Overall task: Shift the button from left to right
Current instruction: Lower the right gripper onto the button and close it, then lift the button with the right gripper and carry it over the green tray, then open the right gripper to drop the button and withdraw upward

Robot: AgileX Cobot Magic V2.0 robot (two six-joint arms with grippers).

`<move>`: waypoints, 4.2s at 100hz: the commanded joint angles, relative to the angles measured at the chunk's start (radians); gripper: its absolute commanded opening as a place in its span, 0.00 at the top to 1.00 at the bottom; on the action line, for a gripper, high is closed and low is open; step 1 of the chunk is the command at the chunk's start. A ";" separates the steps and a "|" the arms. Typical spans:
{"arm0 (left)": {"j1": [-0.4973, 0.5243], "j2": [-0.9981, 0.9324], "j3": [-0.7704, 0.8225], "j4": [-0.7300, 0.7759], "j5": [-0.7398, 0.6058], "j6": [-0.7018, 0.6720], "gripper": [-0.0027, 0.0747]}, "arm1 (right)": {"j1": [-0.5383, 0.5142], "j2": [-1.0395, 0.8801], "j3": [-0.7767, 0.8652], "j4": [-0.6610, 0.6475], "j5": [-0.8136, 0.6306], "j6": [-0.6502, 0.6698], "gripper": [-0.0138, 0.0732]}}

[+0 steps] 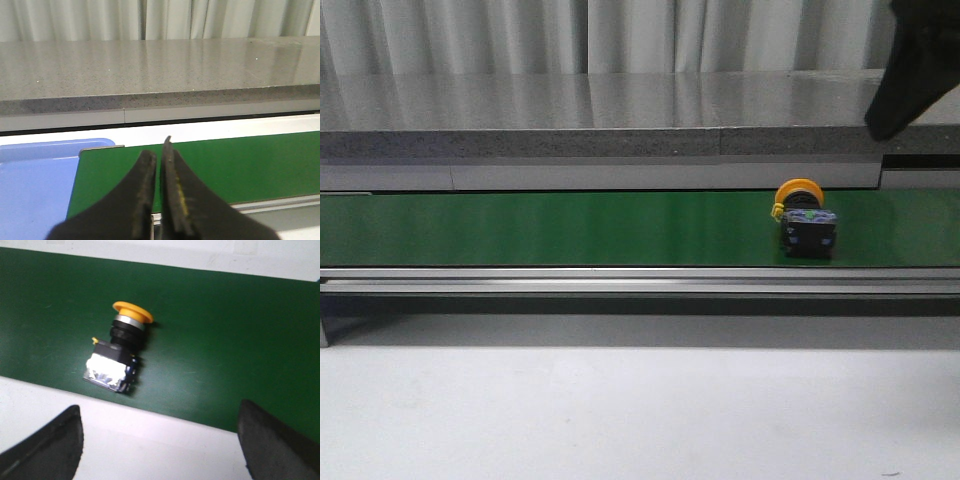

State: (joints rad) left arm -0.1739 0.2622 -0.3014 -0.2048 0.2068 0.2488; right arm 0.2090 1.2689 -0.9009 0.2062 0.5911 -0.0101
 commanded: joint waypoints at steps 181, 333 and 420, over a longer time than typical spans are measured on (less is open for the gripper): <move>-0.008 0.011 -0.029 -0.009 -0.087 -0.004 0.96 | -0.556 0.223 -0.298 -0.269 -0.055 -0.061 0.72; -0.008 0.011 -0.029 -0.009 -0.087 -0.004 0.96 | -0.682 0.445 -0.299 -0.177 -0.082 -0.057 0.35; -0.008 0.011 -0.029 -0.009 -0.087 -0.004 0.96 | -0.291 -0.066 -0.190 -0.103 -0.225 -0.059 0.35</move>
State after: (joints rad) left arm -0.1739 0.2622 -0.3014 -0.2048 0.2068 0.2488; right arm -0.1185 1.3151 -1.1092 0.1008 0.4513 -0.0619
